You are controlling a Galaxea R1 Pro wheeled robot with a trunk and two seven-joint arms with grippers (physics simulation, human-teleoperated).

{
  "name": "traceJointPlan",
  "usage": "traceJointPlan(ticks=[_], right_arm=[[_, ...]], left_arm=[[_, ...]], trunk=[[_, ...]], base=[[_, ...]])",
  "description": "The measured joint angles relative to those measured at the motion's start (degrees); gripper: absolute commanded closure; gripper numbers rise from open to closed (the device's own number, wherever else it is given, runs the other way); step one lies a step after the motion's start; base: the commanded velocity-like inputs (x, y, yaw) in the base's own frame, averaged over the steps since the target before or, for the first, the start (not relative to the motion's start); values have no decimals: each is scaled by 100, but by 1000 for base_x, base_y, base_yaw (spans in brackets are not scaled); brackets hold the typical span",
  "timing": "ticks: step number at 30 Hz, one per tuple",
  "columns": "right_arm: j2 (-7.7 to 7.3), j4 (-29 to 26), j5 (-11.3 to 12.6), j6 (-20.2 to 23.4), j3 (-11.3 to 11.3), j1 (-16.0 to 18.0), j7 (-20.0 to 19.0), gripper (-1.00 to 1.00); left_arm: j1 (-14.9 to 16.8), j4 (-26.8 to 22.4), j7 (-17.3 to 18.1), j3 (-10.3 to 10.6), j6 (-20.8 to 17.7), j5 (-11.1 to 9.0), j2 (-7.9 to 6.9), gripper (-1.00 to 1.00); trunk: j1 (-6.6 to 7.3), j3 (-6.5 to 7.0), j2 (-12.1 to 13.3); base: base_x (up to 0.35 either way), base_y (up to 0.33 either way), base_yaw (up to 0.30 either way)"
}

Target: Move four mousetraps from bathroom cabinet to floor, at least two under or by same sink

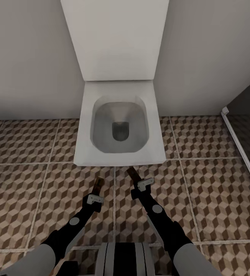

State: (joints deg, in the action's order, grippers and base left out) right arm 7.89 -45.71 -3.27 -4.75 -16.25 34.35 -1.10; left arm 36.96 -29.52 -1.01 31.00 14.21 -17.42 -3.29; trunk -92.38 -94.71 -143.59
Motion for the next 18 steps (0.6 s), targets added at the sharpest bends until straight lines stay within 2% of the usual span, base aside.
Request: traceJointPlan(ticks=[11, 18], right_arm=[[7, 98, 8, -10, -9, 0, -15, 100], [16, 471, 4, -65, -9, 0, -15, 100]], left_arm=[[0, -8, 0, 1, 16, 0, 2, 100], [3, -20, 0, 1, 17, 0, 7, 100]], trunk=[[0, 0, 0], [0, 0, 0]], base=[[0, 0, 0], [0, 0, 0]])
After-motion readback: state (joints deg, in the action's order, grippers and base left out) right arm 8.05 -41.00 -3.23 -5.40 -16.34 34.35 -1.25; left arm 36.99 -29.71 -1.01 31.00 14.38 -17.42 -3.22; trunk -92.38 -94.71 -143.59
